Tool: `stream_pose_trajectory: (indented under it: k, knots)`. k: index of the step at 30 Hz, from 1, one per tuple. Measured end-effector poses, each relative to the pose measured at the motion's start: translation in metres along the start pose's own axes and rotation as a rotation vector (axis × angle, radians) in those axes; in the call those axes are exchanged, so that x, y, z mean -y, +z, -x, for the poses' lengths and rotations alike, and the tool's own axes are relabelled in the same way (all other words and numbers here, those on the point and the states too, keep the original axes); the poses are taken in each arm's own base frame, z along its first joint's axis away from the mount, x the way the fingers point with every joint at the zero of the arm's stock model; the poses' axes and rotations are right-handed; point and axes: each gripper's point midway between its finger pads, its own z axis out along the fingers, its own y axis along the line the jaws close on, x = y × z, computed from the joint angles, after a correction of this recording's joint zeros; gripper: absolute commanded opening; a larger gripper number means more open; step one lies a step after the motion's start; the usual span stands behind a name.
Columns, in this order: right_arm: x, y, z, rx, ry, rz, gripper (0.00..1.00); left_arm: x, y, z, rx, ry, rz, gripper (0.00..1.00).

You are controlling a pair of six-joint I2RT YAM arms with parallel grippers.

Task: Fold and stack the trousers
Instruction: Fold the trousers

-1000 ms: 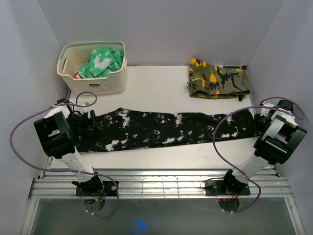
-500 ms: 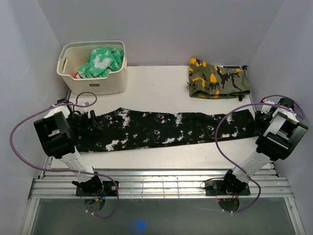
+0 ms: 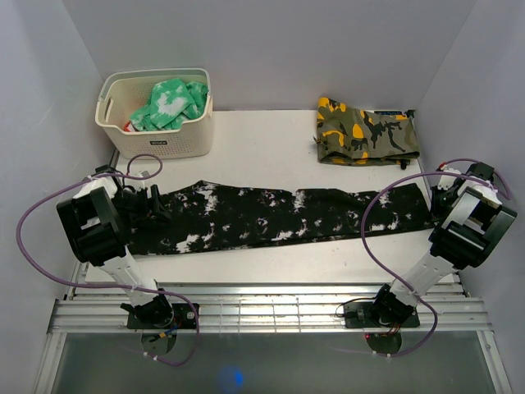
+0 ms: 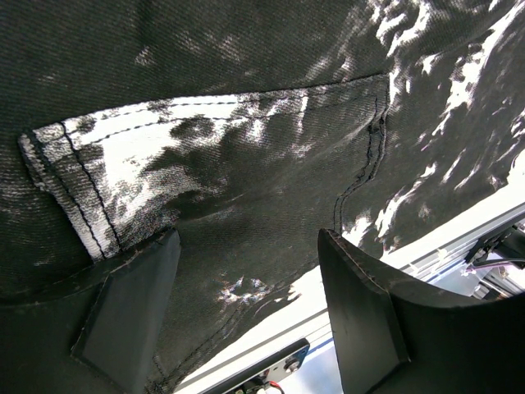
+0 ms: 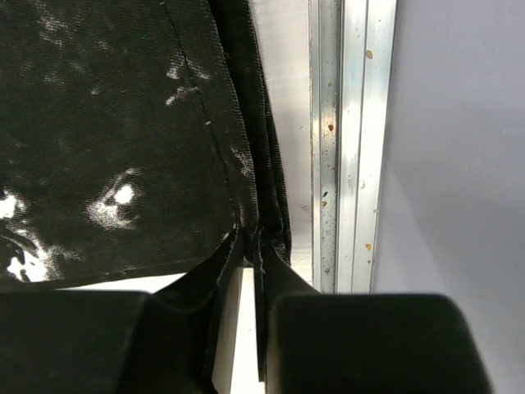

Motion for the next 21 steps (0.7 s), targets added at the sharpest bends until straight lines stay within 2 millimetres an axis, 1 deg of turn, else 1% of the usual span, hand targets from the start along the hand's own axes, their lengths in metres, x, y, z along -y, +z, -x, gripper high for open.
stream_pose_trajectory:
  k: [1,6,13,16,18,21]
  knots:
    - [0.0,0.0,0.0,0.0,-0.003,0.0,0.08,0.0,0.0,0.0,0.0,0.0,0.0,0.81]
    - [0.0,-0.005,0.0,0.001,-0.009,-0.007,0.08,0.0,0.0,0.0,0.0,0.0,0.001,0.8]
    - [0.001,-0.035,0.009,0.047,-0.029,-0.055,0.08,-0.002,0.0,0.0,0.001,0.001,0.008,0.78]
    - [0.002,-0.044,0.011,0.058,-0.041,-0.071,0.08,-0.002,0.0,0.0,0.001,-0.002,0.011,0.77]
    - [0.003,-0.044,0.01,0.056,-0.047,-0.077,0.08,-0.002,0.0,0.0,0.002,-0.004,0.012,0.77]
    - [0.003,-0.04,0.002,0.037,-0.047,-0.079,0.08,-0.002,0.0,0.0,0.002,-0.006,0.013,0.77]
